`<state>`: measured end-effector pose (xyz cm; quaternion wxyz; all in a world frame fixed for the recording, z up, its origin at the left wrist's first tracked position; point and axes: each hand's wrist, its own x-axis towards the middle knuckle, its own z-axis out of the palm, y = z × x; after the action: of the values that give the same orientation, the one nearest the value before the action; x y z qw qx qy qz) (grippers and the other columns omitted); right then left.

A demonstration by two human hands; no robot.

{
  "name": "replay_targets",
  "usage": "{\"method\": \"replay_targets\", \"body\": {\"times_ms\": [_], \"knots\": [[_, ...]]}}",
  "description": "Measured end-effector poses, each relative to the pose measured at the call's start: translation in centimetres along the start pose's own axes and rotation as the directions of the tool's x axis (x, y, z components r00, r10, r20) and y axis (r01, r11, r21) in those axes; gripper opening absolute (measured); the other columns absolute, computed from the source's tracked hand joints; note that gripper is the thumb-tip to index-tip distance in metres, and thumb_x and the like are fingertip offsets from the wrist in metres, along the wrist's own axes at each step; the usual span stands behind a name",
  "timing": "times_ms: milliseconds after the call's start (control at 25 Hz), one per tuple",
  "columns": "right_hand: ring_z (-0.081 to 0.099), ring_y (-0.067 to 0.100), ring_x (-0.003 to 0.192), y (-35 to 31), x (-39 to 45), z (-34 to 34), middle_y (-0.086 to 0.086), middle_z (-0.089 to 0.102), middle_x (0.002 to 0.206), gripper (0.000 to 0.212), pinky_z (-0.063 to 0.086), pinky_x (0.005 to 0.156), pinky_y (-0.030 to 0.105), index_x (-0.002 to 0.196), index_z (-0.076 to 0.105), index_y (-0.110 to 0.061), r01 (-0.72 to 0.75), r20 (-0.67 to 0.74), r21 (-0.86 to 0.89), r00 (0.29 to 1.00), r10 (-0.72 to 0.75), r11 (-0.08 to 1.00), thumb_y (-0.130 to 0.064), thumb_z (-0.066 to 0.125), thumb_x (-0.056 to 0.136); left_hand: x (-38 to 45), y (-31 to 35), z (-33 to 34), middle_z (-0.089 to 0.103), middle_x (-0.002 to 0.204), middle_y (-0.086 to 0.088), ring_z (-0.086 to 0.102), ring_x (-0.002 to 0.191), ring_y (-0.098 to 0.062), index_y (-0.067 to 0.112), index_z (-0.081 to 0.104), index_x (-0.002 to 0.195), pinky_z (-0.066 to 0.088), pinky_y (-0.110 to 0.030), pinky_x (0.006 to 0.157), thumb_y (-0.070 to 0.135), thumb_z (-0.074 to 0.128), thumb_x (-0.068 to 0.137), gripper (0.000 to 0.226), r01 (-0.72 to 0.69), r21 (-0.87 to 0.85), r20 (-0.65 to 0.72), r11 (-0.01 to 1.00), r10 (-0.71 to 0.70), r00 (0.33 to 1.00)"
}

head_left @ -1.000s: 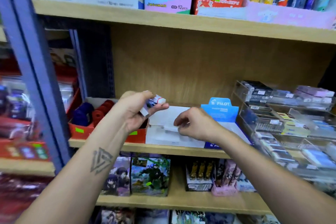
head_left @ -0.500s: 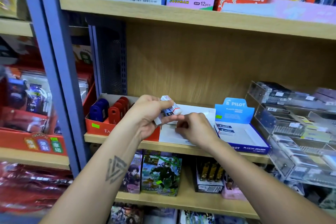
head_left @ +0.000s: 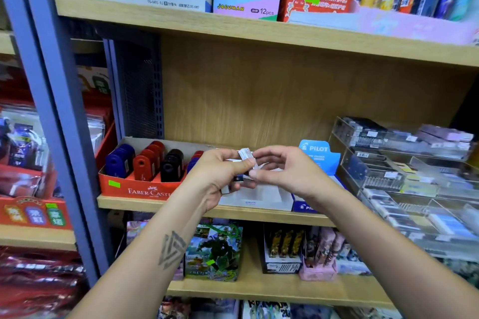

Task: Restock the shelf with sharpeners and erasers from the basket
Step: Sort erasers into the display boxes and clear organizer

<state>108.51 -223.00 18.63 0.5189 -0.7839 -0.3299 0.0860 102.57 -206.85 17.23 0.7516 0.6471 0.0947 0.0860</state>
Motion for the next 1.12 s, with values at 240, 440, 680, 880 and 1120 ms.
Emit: {"method": "replay_targets", "body": {"times_ms": [240, 440, 680, 880, 1120], "knots": [[0.064, 0.026, 0.069, 0.4, -0.4, -1.8, 0.014, 0.062, 0.095, 0.048, 0.056, 0.074, 0.037, 0.113, 0.068, -0.018, -0.033, 0.0, 0.048, 0.999, 0.033, 0.998, 0.01, 0.078, 0.075, 0.1, -0.2, 1.6, 0.065, 0.077, -0.02, 0.051, 0.048, -0.017, -0.01, 0.064, 0.107, 0.031, -0.018, 0.037, 0.01, 0.072, 0.089, 0.029, 0.009, 0.034, 0.062, 0.999, -0.011, 0.998], [0.074, 0.027, 0.087, 1.4, -1.0, -3.1, 0.017, 0.072, 0.099, 0.033, 0.056, 0.083, 0.036, 0.103, 0.064, 0.0, -0.026, -0.12, 0.167, 0.992, 0.047, 0.986, 0.018, 0.072, 0.076, 1.0, -0.1, 1.3, 0.067, 0.085, -0.025, 0.055, 0.048, -0.021, -0.012, 0.062, 0.108, 0.031, -0.018, 0.036, 0.002, 0.061, 0.092, 0.021, 0.125, 0.01, 0.048, 0.992, -0.126, 0.991], [0.066, 0.014, 0.089, 1.3, -1.1, -3.3, 0.003, 0.071, 0.094, 0.027, 0.054, 0.078, 0.025, 0.097, 0.074, -0.013, 0.019, -0.173, -0.158, 0.984, -0.046, 0.987, 0.0, 0.082, 0.075, 1.3, -0.9, 2.3, 0.067, 0.079, -0.022, 0.052, 0.047, -0.016, -0.006, 0.063, 0.093, 0.029, -0.015, 0.034, -0.005, 0.064, 0.089, 0.004, 0.068, -0.056, 0.1, 0.996, -0.062, 0.993], [0.06, 0.011, 0.088, 1.3, -0.6, -5.1, -0.014, 0.064, 0.084, 0.021, 0.046, 0.073, 0.022, 0.094, 0.075, -0.026, -0.086, -0.281, -0.66, 0.95, -0.138, 0.746, -0.024, 0.085, 0.076, 1.4, -0.2, 2.0, 0.065, 0.083, -0.03, 0.062, 0.054, -0.025, -0.016, 0.055, 0.117, 0.041, -0.018, 0.038, -0.006, 0.058, 0.092, 0.027, 0.103, -0.126, 0.053, 0.987, -0.097, 0.994], [0.065, 0.017, 0.085, 3.3, -1.0, -6.3, -0.005, 0.069, 0.082, 0.014, 0.054, 0.077, 0.03, 0.075, 0.071, -0.022, -0.303, -0.286, -0.795, 0.951, 0.116, 0.525, -0.016, 0.083, 0.072, 1.4, -1.1, 2.8, 0.058, 0.106, -0.048, 0.067, 0.089, -0.054, -0.021, 0.042, 0.124, 0.062, -0.045, 0.066, -0.019, 0.042, 0.094, 0.03, 0.18, -0.313, 0.145, 0.933, -0.14, 0.979]]}}
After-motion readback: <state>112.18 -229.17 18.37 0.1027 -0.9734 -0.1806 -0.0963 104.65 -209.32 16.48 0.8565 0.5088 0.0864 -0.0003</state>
